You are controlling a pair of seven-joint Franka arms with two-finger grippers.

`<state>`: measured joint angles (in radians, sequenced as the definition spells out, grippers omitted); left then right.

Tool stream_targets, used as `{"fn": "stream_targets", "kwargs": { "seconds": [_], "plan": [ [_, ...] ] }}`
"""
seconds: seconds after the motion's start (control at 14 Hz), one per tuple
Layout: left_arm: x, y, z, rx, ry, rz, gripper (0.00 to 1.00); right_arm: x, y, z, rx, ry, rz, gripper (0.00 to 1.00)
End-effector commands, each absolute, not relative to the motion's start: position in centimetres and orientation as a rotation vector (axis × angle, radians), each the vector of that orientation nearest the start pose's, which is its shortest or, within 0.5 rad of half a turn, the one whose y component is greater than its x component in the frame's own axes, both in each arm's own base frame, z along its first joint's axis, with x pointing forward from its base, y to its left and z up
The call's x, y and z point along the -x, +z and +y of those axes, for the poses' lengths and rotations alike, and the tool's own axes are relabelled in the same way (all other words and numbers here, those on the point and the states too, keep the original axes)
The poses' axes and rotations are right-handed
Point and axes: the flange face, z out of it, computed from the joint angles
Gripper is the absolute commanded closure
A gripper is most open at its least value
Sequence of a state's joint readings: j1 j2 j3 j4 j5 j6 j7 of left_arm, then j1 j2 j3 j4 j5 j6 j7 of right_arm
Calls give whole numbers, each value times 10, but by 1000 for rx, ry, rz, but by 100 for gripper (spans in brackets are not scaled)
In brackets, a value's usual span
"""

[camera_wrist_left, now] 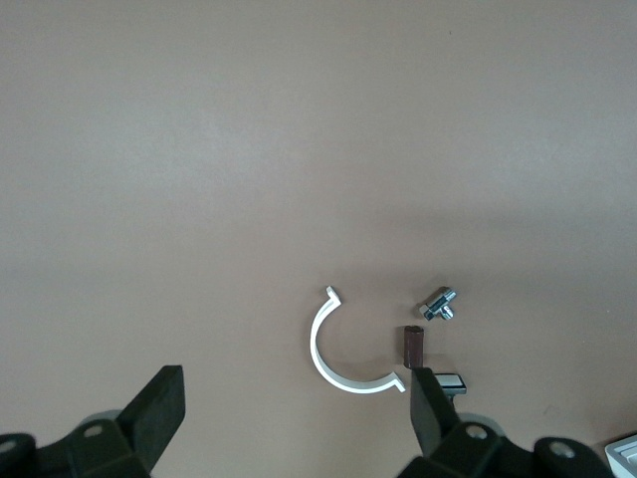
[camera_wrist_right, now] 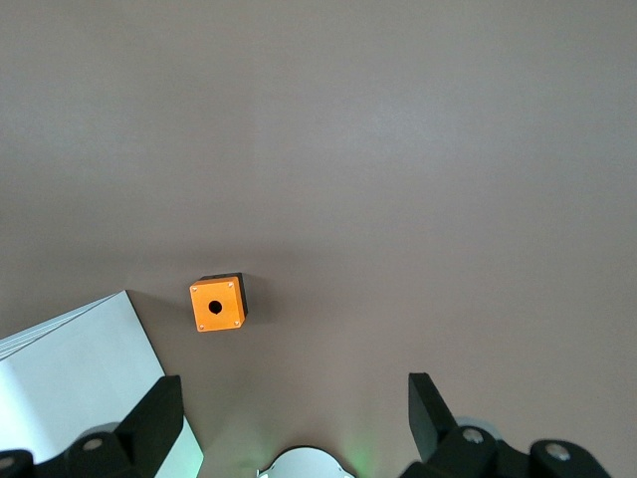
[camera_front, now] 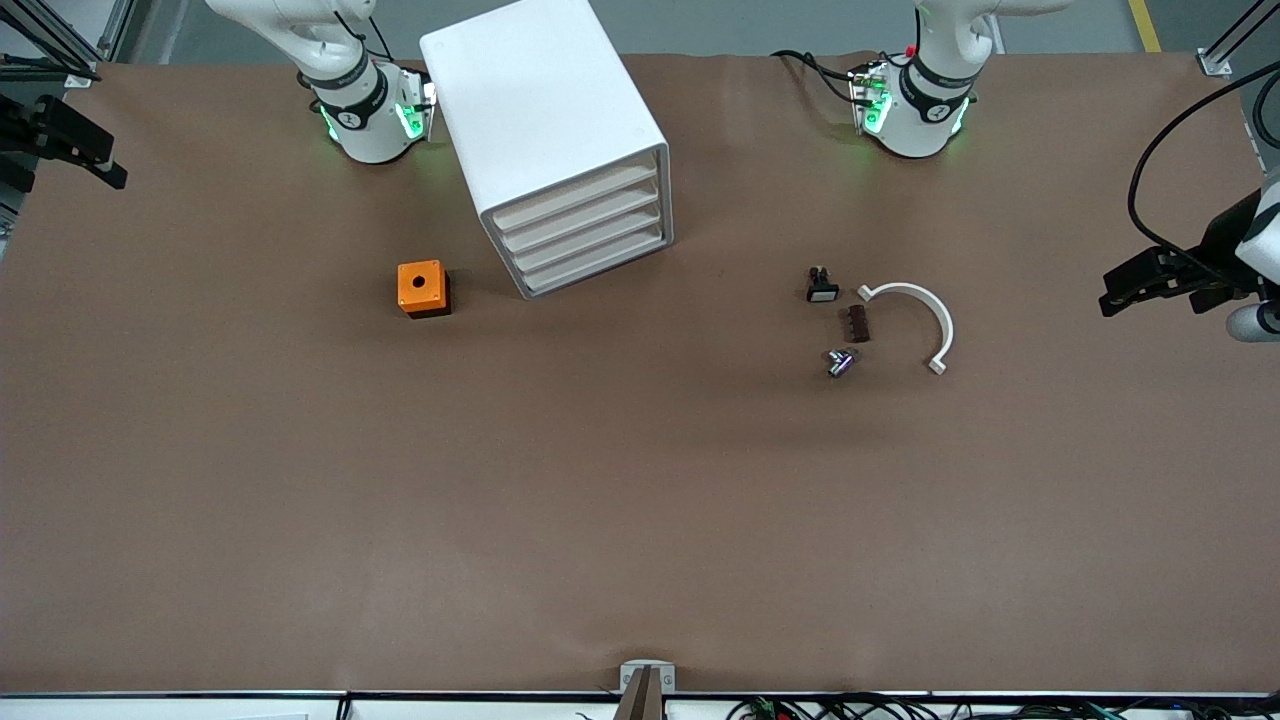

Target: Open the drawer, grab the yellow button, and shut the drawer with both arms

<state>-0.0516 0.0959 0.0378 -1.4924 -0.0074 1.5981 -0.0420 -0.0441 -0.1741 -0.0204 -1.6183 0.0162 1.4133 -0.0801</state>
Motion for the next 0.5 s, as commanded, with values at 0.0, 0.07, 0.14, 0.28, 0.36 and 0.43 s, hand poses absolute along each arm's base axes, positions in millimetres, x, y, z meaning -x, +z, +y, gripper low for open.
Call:
{"fn": "stream_targets", "kwargs": {
  "seconds": [0.0,0.07,0.14,0.28,0.36,0.43],
  "plan": [
    [-587,612,-11,3159,3,-44,0,-481,683,-29,3120,48,-4,0],
    [-587,613,-10,3156,-2,-43,0,-482,683,-29,3122,46,-2,0],
    [-587,614,-10,3154,-4,-43,0,-482,683,-29,3122,46,-4,0],
    [-587,614,-9,3157,-4,-51,0,-482,684,-29,3123,34,-4,0],
    [-587,613,-11,3157,-2,-63,0,-483,684,-29,3123,25,-4,0],
    [-588,612,-13,3160,1,-60,0,-483,685,-29,3123,20,-4,0]
  ]
}}
